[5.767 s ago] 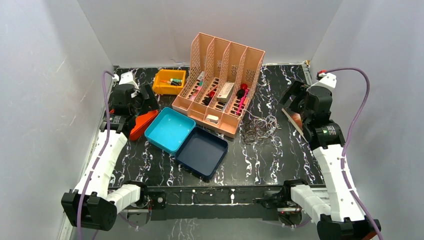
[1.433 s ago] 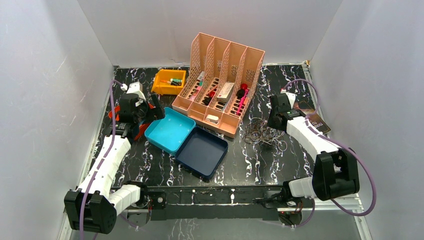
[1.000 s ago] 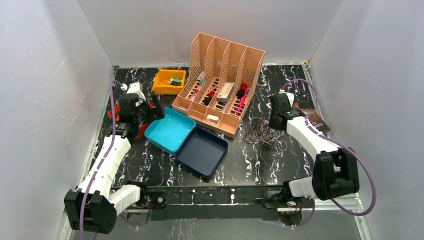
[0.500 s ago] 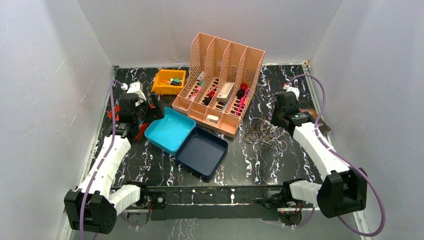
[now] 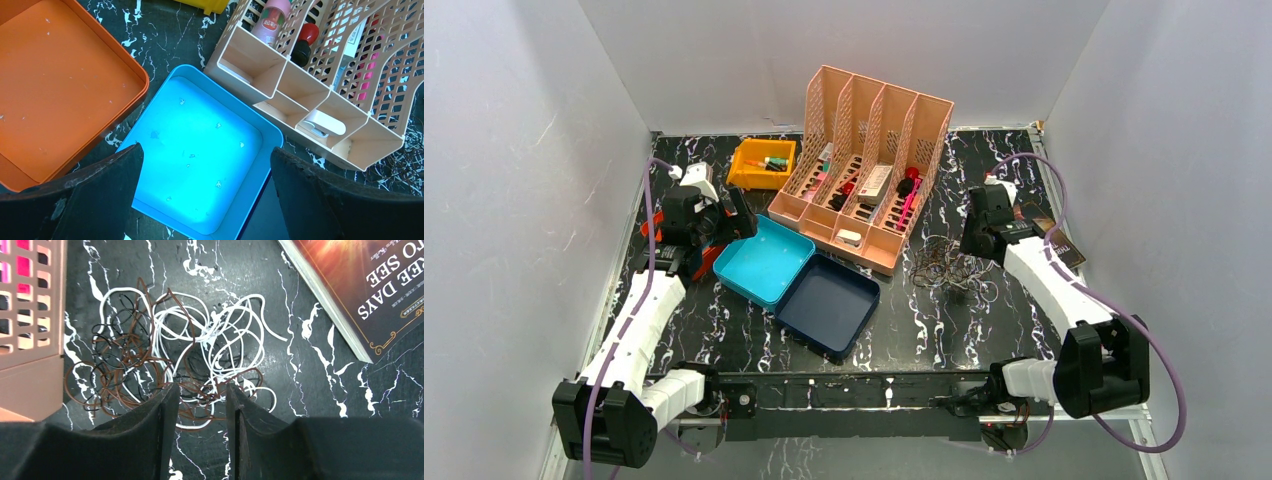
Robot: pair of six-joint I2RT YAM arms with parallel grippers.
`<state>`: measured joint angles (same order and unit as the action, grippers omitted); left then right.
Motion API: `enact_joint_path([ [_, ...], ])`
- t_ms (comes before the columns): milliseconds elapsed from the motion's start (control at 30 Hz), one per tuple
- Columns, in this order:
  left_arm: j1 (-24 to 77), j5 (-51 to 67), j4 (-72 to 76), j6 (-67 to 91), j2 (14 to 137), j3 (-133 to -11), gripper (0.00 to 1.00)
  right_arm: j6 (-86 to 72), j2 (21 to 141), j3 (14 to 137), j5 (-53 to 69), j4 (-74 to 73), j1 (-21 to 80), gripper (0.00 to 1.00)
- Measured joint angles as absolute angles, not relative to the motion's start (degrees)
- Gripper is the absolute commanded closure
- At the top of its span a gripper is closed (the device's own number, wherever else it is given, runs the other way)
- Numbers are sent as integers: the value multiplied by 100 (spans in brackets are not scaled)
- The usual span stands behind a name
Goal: Untangle the cables
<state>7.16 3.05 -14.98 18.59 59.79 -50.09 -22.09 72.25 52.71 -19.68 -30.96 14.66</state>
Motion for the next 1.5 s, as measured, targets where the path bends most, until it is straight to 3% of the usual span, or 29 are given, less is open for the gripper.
enact_joint_path([
  [267,716,373,-1496,1859,5979,-5009,2,-2239,7682,5076,-2117,-2958,1463,62],
  [433,716,390,-1496,1859,5979,-5009,2,-2268,7964,5074,-2169,-2919,1463,84],
  [667,716,395,-1496,1859,5979,-5009,2,-2333,7881,5072,-2167,-2853,1463,100],
  [1133,716,628,-1415,1857,6020,-4995,2,-2145,6995,5172,-1918,-3055,1463,100],
  [1400,821,1345,-982,1754,6073,-5059,2,-1859,5977,5288,-342,-2692,1463,100],
  [1500,1297,1288,-897,1710,6309,-5347,1,-1835,5811,5404,58,-2587,1463,100],
])
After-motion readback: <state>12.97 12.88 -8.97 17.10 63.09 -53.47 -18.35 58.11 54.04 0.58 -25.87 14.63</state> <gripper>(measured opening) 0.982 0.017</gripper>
